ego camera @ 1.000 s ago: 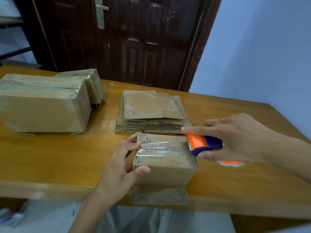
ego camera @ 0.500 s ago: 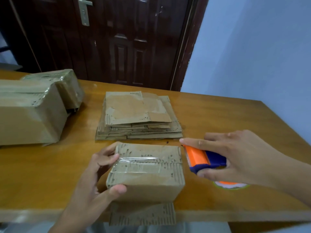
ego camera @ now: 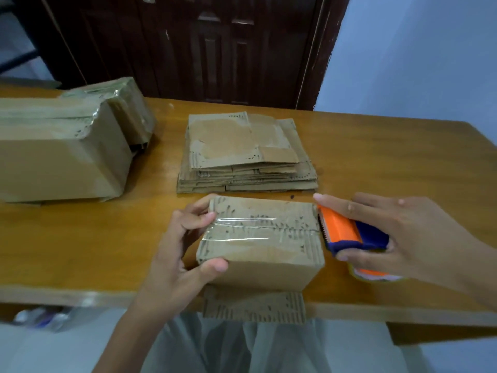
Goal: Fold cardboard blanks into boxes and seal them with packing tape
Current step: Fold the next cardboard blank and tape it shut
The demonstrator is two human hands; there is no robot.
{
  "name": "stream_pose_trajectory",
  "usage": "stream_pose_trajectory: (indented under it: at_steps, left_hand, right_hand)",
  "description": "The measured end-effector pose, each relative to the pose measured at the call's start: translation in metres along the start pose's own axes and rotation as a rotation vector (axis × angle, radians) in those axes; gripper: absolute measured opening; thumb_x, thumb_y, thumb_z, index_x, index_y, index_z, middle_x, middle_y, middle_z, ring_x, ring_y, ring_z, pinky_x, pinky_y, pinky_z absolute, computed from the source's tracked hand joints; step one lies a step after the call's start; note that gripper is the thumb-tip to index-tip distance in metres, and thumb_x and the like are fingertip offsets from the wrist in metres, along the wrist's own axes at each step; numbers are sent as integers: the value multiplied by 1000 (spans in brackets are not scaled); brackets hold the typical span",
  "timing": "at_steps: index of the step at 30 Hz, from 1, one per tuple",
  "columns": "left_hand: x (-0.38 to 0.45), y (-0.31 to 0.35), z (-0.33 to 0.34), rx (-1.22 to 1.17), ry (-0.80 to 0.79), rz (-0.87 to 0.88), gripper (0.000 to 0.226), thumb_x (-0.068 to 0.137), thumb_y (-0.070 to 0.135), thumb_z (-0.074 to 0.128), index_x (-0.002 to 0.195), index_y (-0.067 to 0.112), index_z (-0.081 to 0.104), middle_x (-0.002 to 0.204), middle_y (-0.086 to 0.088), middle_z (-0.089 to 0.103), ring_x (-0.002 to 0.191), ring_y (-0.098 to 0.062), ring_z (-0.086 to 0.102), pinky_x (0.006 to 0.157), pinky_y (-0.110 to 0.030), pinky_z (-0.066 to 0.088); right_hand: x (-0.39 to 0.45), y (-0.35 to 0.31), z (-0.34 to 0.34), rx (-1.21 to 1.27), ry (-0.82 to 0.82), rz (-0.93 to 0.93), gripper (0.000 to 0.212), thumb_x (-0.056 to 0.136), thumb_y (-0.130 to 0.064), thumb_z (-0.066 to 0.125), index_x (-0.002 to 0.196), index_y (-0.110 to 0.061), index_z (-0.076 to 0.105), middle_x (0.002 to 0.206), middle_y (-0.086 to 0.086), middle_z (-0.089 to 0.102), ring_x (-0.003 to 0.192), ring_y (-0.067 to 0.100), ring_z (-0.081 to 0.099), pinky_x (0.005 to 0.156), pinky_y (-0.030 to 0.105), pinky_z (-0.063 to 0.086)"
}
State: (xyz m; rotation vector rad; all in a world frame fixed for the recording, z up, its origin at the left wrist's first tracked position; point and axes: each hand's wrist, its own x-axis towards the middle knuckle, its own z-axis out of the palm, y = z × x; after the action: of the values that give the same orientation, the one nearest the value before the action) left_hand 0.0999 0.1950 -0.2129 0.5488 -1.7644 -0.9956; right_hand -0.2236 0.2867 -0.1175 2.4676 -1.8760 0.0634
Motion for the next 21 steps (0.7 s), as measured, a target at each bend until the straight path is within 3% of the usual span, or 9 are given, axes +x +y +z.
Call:
stream_pose_trajectory:
  at_steps: [2,4,6,8,10,13,17,19,21]
  left_hand:
    - [0,1,0,-26,-7,-8,46,92,62,69,132,46,53,141,18,53,149,-17,43,113,-25,44]
    - [1,4,-1,-27,-17,-38,46,89,64,71,129,45,55,142,15,54,147,-16,45,111,-26,46]
    - [6,15,-8,23,-58,-131,47,85,68,73,123,45,57,145,19,54,143,-9,49,109,-28,49]
    - [16,33,-17,225,-153,-171,51,84,64,70,124,37,56,154,22,47,140,-9,52,108,-37,49]
    - [30,57,-21,599,-270,-54,62,84,60,63,136,29,50,166,17,34,141,-22,53,108,-51,51]
    - [51,93,3,1003,-482,194,85,93,75,45,159,23,33,174,1,21,159,-22,25,126,-55,28]
    - [75,108,51,1215,-817,-5,116,74,104,7,161,36,-24,170,9,-30,159,-14,-20,131,-45,-5]
    - [75,99,62,1212,-838,-44,118,70,106,5,160,36,-28,172,12,-22,161,-15,-9,131,-45,-1]
    - [73,89,59,1208,-802,9,112,76,103,5,164,38,-14,174,14,5,157,-14,15,129,-44,14]
  right_hand:
    - [-17,-7,-28,77,-83,129,79,96,-81,35,164,-42,23,88,-17,57,58,3,48,44,20,43]
    - [-18,-13,-13,77,16,96,80,96,-81,36,164,-42,23,88,-17,54,59,4,45,44,23,44]
    - [-19,-14,-14,70,66,92,80,96,-81,36,164,-39,27,89,-16,54,60,2,41,47,16,38]
    - [-16,-17,-11,78,79,100,81,96,-81,36,163,-37,29,91,-15,57,62,1,40,48,14,36]
    - [-17,-16,-9,55,90,90,82,96,-82,36,164,-37,26,94,-13,60,64,2,43,47,18,43]
    - [-22,-16,-6,15,122,74,84,95,-83,34,165,-38,23,98,-12,62,66,3,46,47,19,45]
    - [-25,-16,-3,-9,160,80,83,95,-84,33,165,-40,21,95,-12,61,65,4,45,46,22,44]
    - [-27,-16,-2,-25,174,97,85,94,-86,31,165,-41,17,95,-14,60,64,3,44,47,18,43]
    - [-33,-16,0,3,187,104,86,94,-86,33,165,-40,17,96,-15,60,63,3,45,49,14,42]
